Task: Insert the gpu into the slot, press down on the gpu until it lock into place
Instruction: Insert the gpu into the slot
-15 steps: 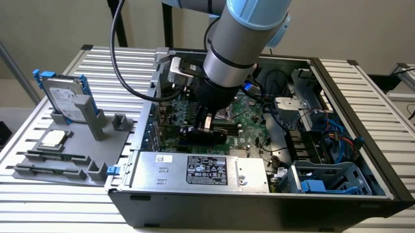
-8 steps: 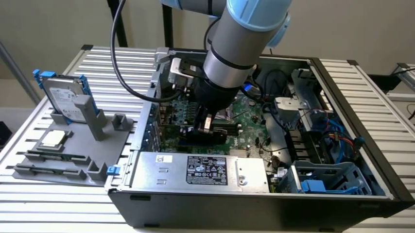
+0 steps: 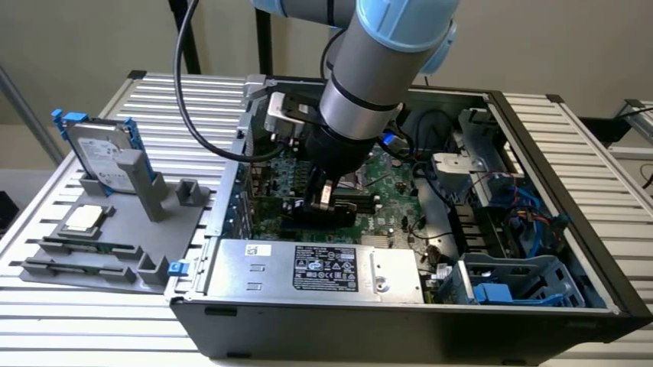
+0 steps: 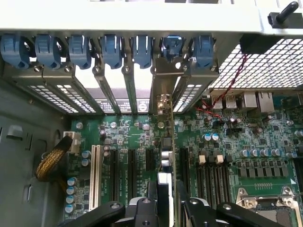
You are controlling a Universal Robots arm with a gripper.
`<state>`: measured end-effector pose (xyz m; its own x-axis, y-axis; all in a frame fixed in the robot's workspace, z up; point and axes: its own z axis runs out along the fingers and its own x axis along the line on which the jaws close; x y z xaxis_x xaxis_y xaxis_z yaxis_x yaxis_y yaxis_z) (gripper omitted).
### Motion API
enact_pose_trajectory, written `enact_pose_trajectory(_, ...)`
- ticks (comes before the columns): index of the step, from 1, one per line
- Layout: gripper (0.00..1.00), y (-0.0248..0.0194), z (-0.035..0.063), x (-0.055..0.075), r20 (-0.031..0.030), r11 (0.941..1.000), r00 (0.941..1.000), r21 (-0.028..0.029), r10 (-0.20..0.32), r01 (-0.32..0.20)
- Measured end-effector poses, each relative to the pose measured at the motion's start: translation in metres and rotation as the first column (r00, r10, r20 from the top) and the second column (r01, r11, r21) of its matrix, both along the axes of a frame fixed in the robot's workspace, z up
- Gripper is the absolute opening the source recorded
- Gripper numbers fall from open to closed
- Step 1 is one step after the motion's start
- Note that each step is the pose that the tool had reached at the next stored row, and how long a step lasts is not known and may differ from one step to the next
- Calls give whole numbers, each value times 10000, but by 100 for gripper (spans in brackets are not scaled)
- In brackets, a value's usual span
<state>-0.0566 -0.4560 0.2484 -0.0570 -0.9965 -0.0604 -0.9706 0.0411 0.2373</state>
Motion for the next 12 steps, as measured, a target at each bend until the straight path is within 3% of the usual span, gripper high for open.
enact_pose_trajectory(12,26,4,-1,1,-75,10000,10000,1,3,-3)
